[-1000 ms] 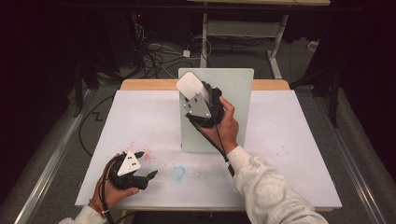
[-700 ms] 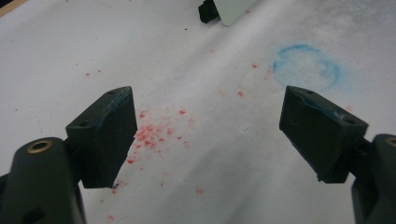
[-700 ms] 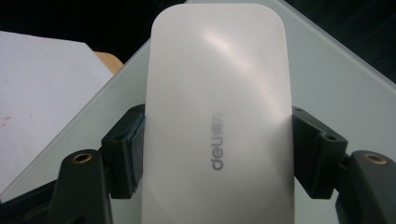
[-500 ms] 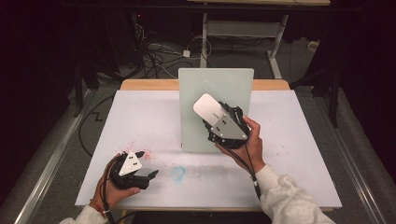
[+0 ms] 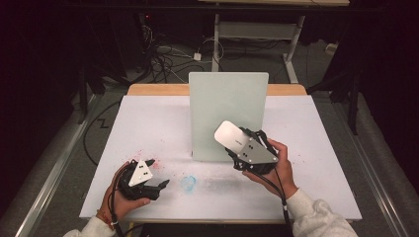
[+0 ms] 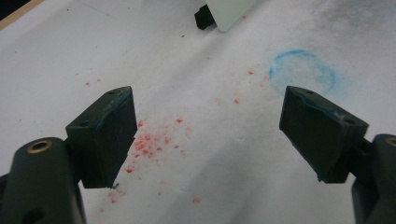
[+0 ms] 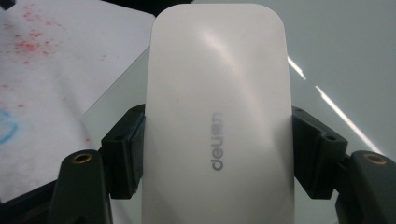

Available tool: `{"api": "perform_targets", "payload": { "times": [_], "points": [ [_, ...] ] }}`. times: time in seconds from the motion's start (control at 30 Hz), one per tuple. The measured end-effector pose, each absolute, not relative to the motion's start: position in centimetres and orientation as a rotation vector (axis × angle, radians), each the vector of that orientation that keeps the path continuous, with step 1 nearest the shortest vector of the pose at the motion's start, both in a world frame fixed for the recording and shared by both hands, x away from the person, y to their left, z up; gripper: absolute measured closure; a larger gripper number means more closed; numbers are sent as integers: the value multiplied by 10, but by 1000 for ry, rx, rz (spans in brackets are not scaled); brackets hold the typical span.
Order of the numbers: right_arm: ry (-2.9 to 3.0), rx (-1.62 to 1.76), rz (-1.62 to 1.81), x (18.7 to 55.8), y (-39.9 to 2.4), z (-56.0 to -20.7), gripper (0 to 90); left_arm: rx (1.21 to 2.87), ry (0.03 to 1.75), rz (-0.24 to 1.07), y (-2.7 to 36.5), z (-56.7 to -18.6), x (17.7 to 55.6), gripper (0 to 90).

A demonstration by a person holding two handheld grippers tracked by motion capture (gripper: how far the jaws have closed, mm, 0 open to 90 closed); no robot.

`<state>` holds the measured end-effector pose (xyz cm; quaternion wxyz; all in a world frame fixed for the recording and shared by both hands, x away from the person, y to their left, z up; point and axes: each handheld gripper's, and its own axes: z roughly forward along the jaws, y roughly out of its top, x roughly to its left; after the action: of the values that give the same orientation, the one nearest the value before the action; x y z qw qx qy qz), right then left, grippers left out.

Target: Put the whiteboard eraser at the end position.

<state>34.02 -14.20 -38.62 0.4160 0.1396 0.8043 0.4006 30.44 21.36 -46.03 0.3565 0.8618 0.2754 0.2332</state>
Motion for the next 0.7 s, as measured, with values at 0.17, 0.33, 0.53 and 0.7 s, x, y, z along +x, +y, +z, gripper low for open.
{"api": "perform_targets", "payload": {
  "times": [0.17,0.33,0.53,0.7],
  "points": [
    [2139,337,1000,339,-149,-398,308,2227,702,615,214,-460,305,184],
    [2292,296,1000,338,-153,-409,308,2224,706,614,215,-460,305,184],
    [2456,202,980,332,-151,-421,308,2229,704,615,214,-460,304,184],
    [2597,134,938,331,-148,-430,308,2230,704,612,213,-460,304,184]
  ]
}}
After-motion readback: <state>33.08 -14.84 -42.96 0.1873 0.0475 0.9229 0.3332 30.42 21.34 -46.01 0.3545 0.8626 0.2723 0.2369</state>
